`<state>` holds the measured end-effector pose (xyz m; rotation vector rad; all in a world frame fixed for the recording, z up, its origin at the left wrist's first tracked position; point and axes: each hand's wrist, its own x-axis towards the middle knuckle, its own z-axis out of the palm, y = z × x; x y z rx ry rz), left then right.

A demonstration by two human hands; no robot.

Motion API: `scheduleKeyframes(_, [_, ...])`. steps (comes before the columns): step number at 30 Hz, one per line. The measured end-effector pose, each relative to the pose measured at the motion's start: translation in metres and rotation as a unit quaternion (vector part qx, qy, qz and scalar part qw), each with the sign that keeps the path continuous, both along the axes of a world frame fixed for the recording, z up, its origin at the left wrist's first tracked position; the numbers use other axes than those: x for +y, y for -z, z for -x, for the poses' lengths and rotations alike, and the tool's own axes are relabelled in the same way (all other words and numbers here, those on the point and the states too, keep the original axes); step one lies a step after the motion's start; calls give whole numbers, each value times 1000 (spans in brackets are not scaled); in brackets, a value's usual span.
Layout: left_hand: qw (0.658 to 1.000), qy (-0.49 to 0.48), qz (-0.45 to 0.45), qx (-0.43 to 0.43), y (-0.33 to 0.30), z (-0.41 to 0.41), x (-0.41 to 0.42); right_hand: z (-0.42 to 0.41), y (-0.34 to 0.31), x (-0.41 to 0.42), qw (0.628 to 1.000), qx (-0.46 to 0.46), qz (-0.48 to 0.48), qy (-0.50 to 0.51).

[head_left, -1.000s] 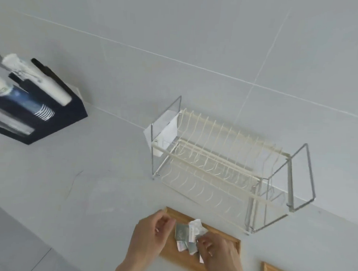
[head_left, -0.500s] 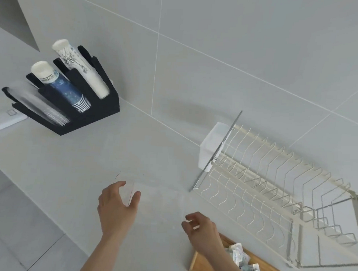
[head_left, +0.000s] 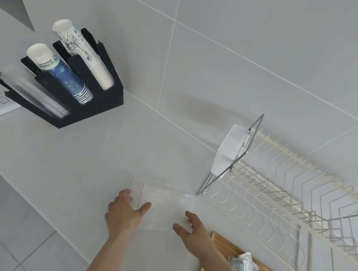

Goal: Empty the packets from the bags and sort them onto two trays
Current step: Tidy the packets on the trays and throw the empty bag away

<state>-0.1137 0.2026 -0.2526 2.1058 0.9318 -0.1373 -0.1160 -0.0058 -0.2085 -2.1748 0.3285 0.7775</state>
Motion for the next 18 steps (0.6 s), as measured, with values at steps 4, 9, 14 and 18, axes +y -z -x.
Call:
scheduleKeyframes(4, [999, 17, 31, -6, -1, 2, -10, -3, 5, 4, 999, -20, -25, 2])
scheduleKeyframes(9, [993, -54, 82, -58, -3, 2, -13, -7, 7, 6, 991, -105, -40, 68])
scheduleKeyframes(14, [967, -83, 219, -102, -12, 6, -5, -10, 4, -9, 981, -119, 11, 151])
scheduleKeyframes(18, [928, -100, 324, -154, -28, 15, 2, -14, -4, -13, 973, -47, -146, 171])
